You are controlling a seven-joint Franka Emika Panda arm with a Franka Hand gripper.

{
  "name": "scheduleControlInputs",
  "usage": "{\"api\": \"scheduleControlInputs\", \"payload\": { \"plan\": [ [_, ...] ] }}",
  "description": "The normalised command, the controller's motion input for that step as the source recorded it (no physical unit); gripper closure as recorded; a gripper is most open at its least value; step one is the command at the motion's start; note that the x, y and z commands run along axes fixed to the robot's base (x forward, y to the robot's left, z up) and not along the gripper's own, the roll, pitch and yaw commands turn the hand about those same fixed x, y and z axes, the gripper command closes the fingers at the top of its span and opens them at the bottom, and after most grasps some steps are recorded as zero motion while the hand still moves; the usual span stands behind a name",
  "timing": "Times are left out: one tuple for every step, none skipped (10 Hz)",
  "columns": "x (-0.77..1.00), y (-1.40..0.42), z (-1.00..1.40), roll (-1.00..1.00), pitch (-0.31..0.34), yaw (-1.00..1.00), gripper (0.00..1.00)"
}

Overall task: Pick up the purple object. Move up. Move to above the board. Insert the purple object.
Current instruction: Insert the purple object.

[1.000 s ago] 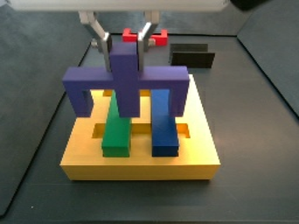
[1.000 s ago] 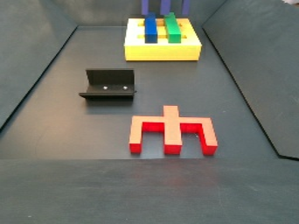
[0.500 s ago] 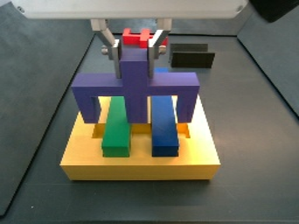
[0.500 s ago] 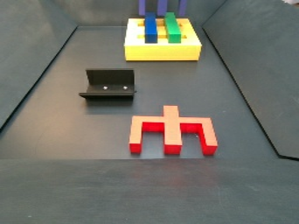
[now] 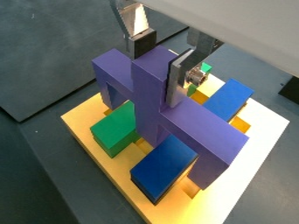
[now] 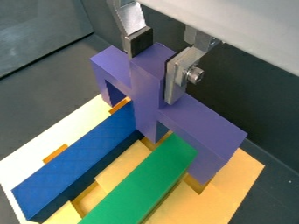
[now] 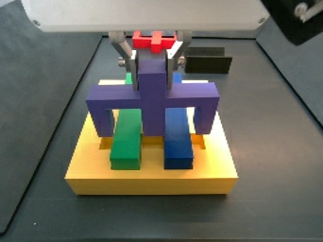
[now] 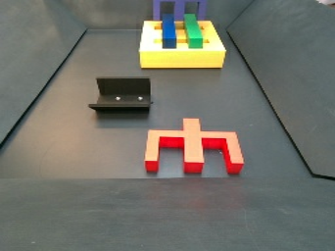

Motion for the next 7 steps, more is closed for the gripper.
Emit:
{"api": "scheduleControlInputs", "payload": {
  "plan": [
    [0.0, -0.05, 0.0, 0.2, 0.0, 0.1, 1.0],
    [0.02, -0.09, -0.18, 0.18, 0.0, 0.03, 1.0],
    [0.0, -0.03, -0.26, 0.2, 0.0, 0.01, 1.0],
    [0.0, -0.05, 0.0, 0.13, 0.013, 0.0, 1.0],
    [-0.08, -0.01, 0.23, 0.08, 0.0, 0.0, 1.0],
    [0.0, 0.0, 0.13, 0.03, 0.0, 0.0, 1.0],
    [-0.02, 0.0, 0.0, 0.05, -0.001, 0.01, 1.0]
  ]
}}
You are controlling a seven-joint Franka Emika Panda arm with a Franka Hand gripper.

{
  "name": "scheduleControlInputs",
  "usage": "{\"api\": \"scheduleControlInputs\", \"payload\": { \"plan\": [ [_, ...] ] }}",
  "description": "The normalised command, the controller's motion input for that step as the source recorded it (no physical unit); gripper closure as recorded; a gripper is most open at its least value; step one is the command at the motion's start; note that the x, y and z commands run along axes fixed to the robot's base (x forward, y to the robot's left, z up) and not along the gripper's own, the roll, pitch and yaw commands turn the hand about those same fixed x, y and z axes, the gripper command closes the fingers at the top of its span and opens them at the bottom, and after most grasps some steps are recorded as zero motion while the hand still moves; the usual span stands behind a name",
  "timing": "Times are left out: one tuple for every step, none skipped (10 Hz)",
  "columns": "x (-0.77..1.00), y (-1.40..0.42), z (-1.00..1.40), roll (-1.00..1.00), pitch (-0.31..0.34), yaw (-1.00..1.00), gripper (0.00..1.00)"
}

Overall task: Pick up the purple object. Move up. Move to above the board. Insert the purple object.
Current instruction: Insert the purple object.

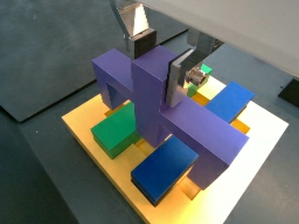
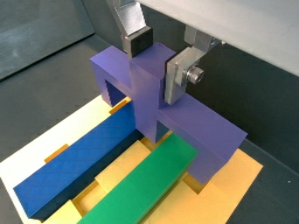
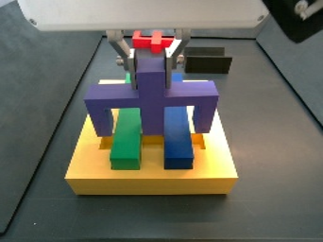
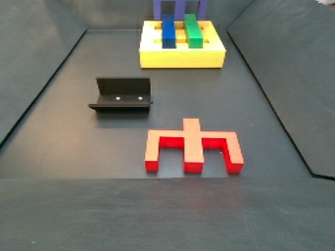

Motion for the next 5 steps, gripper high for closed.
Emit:
{"api": "scheduleControlInputs", "payload": {
  "plan": [
    [0.0, -0.01, -0.01, 0.08, -0.003, 0.02, 1.0],
    [0.0, -0.02, -0.2, 0.12, -0.017, 0.02, 1.0],
    [0.0, -0.04, -0.34, 0.13, -0.031, 0.0, 1.0],
    [-0.03, -0.1, -0.29, 0.13, -0.024, 0.0, 1.0],
    [0.01, -0.2, -0.21, 0.1, -0.006, 0.0, 1.0]
  ]
}}
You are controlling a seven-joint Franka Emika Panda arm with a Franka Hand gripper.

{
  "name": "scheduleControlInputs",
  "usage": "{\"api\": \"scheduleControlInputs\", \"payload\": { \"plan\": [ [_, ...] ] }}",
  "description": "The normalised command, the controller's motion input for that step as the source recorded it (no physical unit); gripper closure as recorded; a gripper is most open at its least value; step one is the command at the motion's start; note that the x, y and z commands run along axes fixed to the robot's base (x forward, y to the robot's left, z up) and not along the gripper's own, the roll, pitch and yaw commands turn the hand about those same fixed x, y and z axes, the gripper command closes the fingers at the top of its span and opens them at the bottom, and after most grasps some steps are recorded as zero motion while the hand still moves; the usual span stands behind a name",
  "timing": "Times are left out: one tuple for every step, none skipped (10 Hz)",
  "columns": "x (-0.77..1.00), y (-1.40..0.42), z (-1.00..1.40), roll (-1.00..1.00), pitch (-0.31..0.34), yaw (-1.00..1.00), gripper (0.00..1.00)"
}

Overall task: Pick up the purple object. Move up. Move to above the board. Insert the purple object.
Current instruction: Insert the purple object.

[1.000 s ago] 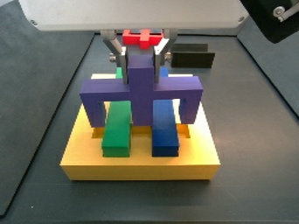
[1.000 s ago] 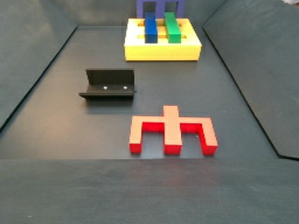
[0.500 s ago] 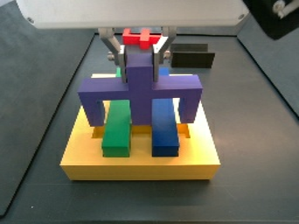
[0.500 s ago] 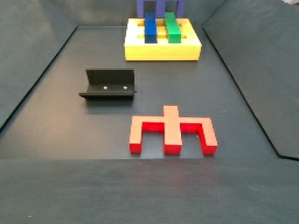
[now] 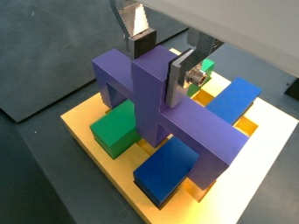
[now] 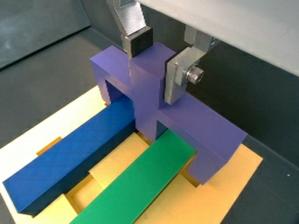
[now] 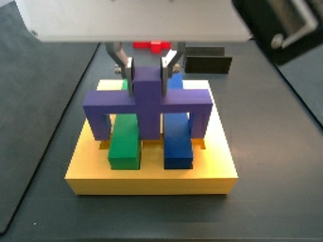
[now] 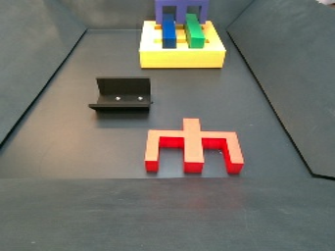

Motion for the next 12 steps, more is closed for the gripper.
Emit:
{"api": "scheduleControlInputs", "payload": {
  "plan": [
    [0.22, -0.22, -0.17, 0.05, 0.0, 0.0, 1.0],
    [0.25, -0.15, -0.15, 0.03, 0.0, 0.0, 1.0],
    [0.21, 0.0, -0.13, 0.0, 0.0, 0.0, 1.0],
    [0.16, 0.01, -0.04, 0.01, 0.0, 0.0, 1.0],
    [0.04, 0.07, 0.0, 0.05, 0.009, 0.0, 1.0],
    [-0.05, 0.09, 0.01, 0.11, 0.006, 0.0, 1.0],
    [0.0, 0.01, 0.03, 0.13, 0.024, 0.0, 1.0],
    [0.0, 0.0, 0.0, 0.22, 0.027, 0.0, 1.0],
    [0.06, -0.06, -0.05, 0.19, 0.0, 0.0, 1.0],
    [0.02, 0.0, -0.18, 0.26, 0.0, 0.0, 1.0],
    [0.0, -0.02, -0.24, 0.33, 0.0, 0.0, 1.0],
    [0.0, -0.01, -0.38, 0.29, 0.0, 0.0, 1.0]
  ]
}}
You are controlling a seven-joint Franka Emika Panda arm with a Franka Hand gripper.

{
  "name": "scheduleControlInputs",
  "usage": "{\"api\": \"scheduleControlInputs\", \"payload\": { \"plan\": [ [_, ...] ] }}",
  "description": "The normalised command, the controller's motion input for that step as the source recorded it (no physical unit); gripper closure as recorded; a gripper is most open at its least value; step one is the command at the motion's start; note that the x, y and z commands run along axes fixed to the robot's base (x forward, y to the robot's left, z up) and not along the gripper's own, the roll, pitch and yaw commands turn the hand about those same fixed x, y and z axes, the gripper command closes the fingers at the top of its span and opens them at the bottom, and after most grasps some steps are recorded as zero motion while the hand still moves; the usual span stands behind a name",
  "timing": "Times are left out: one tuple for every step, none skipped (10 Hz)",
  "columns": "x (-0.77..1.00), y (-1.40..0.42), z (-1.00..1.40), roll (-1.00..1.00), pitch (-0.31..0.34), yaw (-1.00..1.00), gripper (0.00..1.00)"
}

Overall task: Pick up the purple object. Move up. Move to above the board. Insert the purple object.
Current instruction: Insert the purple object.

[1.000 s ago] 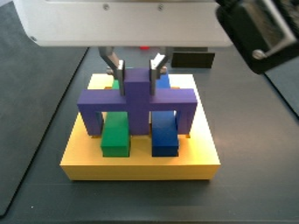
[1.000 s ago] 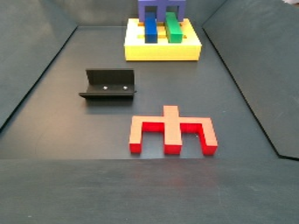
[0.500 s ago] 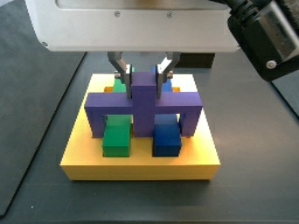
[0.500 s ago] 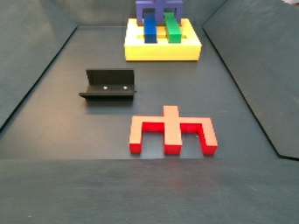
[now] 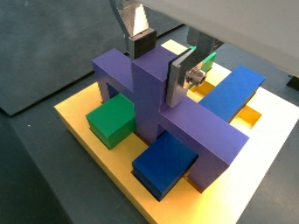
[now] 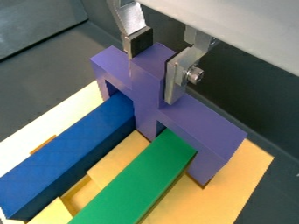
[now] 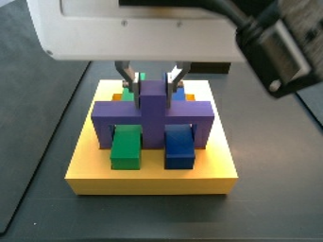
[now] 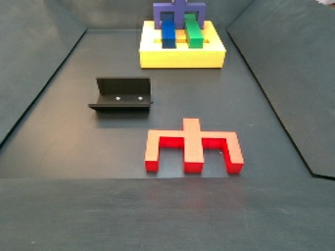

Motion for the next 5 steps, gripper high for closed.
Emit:
{"api": "scheduleControlInputs", "payload": {
  "plan": [
    [0.0, -0.03, -0.43, 0.2, -0.026, 0.0, 1.0],
    [0.0, -0.12, -0.44, 0.06, -0.05, 0.0, 1.0],
    [0.0, -0.17, -0.12, 0.0, 0.0, 0.0, 1.0],
    [-0.1, -0.07, -0.04, 0.0, -0.019, 0.0, 1.0],
    [-0.12, -0.01, 0.0, 0.0, -0.019, 0.0, 1.0]
  ]
}}
